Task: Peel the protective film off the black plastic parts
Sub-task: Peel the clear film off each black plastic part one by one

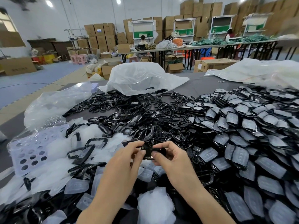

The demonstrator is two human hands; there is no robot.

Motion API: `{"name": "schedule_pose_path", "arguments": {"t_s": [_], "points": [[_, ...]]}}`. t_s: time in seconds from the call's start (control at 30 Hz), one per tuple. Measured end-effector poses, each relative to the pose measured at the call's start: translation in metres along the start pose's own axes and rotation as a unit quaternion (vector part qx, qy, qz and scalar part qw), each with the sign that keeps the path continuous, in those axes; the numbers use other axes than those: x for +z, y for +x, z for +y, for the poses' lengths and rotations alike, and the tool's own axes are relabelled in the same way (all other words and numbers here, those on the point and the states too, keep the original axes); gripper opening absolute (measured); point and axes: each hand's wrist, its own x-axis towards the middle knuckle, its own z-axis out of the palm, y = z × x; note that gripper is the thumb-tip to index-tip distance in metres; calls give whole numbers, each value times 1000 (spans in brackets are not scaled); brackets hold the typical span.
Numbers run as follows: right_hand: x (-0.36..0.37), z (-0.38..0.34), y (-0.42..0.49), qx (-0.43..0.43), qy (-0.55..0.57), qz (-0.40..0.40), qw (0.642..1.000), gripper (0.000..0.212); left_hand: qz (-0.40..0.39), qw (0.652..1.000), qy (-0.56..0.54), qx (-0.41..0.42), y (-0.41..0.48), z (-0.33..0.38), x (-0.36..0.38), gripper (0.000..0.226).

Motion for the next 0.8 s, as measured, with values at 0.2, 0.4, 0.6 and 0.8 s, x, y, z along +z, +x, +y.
{"name": "schedule_pose_path", "arguments": {"t_s": [0.2,0.4,0.6,0.8], "points": [[-13,1,8,2,38,93,995,22,-172,960,218,26,-3,-13,-13,33],[-12,-1,6,10,72,102,992,21,-88,980,179,-4,1,-9,-12,8],[-6,-5,5,61,194,72,976,15,-10,985,-141,-99,4,7,-8,18],[-3,-5,6,111,257,66,958,13,-28,923,-347,-166,3,22,-5,8]]}}
